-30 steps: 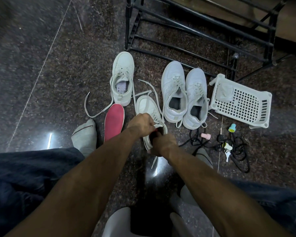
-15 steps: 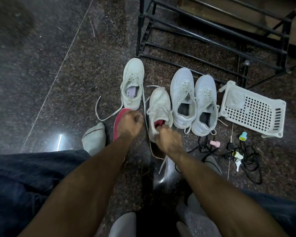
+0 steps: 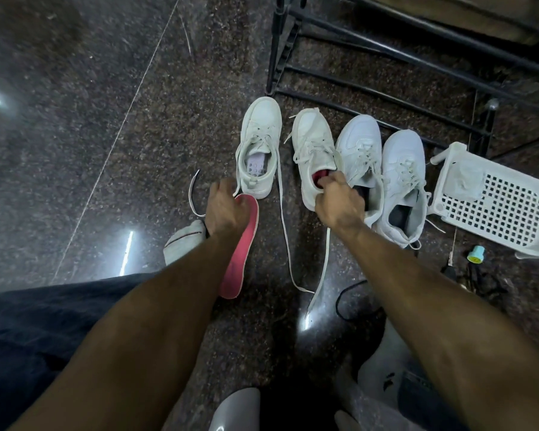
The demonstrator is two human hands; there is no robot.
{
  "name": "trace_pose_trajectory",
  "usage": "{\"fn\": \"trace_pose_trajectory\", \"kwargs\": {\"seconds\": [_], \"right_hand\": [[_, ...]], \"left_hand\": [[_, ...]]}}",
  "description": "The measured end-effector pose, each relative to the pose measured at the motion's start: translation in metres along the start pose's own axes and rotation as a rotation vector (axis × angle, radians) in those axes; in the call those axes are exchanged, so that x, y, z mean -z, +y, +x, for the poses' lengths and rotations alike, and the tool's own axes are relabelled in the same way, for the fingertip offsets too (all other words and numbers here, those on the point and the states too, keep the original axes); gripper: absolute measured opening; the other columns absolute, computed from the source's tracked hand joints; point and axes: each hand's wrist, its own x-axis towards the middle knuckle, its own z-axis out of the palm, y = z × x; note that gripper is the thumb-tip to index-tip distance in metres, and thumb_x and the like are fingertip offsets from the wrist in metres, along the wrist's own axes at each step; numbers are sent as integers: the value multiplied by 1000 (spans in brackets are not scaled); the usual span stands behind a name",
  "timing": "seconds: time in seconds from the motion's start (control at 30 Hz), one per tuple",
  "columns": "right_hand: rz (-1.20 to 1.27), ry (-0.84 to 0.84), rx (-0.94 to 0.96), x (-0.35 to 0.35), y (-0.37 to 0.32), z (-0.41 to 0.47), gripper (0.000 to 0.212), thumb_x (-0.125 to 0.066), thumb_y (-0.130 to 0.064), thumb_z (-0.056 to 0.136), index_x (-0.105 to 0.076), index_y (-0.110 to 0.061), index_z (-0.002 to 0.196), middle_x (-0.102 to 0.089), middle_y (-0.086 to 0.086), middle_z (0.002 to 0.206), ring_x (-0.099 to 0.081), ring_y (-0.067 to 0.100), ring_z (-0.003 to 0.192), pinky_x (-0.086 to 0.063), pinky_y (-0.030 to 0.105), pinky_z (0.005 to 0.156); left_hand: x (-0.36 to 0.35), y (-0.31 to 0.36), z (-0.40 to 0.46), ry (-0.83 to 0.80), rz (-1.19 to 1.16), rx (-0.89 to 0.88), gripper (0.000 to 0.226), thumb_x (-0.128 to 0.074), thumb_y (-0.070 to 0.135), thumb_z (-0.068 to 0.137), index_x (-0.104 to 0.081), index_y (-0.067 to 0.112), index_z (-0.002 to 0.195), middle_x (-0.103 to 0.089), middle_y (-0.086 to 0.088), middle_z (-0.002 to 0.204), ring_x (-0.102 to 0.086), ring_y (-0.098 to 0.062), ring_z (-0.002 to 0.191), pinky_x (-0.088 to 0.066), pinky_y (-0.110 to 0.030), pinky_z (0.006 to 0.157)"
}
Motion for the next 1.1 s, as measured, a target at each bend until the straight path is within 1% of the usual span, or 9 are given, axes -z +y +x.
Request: {"fn": "trace_pose_trajectory", "kwargs": {"seconds": [0.1,0.27,0.37,0.5,0.67,0.8,0.9,1.0,1.1], "right_hand": [[49,155,177,-11,-7,-36,29,-50,-18,94,-56,-14,122,-47,7,120,-58,27,94,-50,40,75],[13,-381,511,-69,-42,-93,43,-50,-29,93,-46,-26,136,-46,7,134,-57,34,111,-49,42,84],[208,-545,345,-103,-70,-119,55,-57,-36,89,-40,-35,141,-46,9,131,-55,34,115,-46,41,94],[517,-578,115,-126,-90,-130,56,-69,-28,84,-53,-18,136,-45,12,130,-55,29,118,-42,32,102],[560,-484,-49,-117,-83,-113,27,-67,-23,84,-73,-8,106,-65,18,111,-62,31,105,-48,35,92],[453,-382,-209,-100,-31,-117,27,-62,-38,86,-76,-17,94,-74,9,94,-68,29,92,-49,29,75],[310,-371,-307,-86,9,-129,37,-59,-50,83,-72,-16,89,-72,11,94,-68,31,92,-51,32,77],[180,-383,-305,-79,30,-146,40,-61,-54,82,-65,-22,106,-66,6,111,-63,29,105,-48,35,85],[79,-317,-192,-84,29,-164,69,-65,-63,75,-44,-24,128,-52,1,124,-53,26,116,-46,42,89]], "left_hand": [[7,7,10,12,90,-263,55,-51,4,81,-51,21,134,-50,-11,124,-54,-33,109,-50,-46,83],[7,15,20,-223,438,-455,57,-51,10,81,-50,24,136,-43,-7,140,-37,-33,129,-48,-52,89],[7,17,21,-293,457,-432,60,-49,12,82,-44,21,141,-43,-4,143,-27,-31,137,-45,-54,96],[11,18,24,-324,389,-407,60,-49,10,82,-47,20,141,-45,0,143,-26,-30,138,-41,-52,102],[9,17,24,-327,358,-404,57,-49,11,82,-50,18,139,-48,-2,140,-28,-32,136,-40,-52,104],[6,24,8,-286,412,-363,49,-48,14,86,-54,23,134,-53,-1,132,-33,-33,128,-43,-48,97],[1,28,-16,-234,433,-321,38,-52,18,87,-62,25,123,-60,-1,120,-40,-31,118,-45,-43,92],[-7,24,-44,-203,473,-300,27,-50,26,88,-67,25,109,-65,2,111,-42,-28,114,-45,-40,89],[-14,19,-70,-182,444,-276,23,-48,29,87,-69,25,96,-68,2,99,-45,-25,108,-42,-35,81]]}}
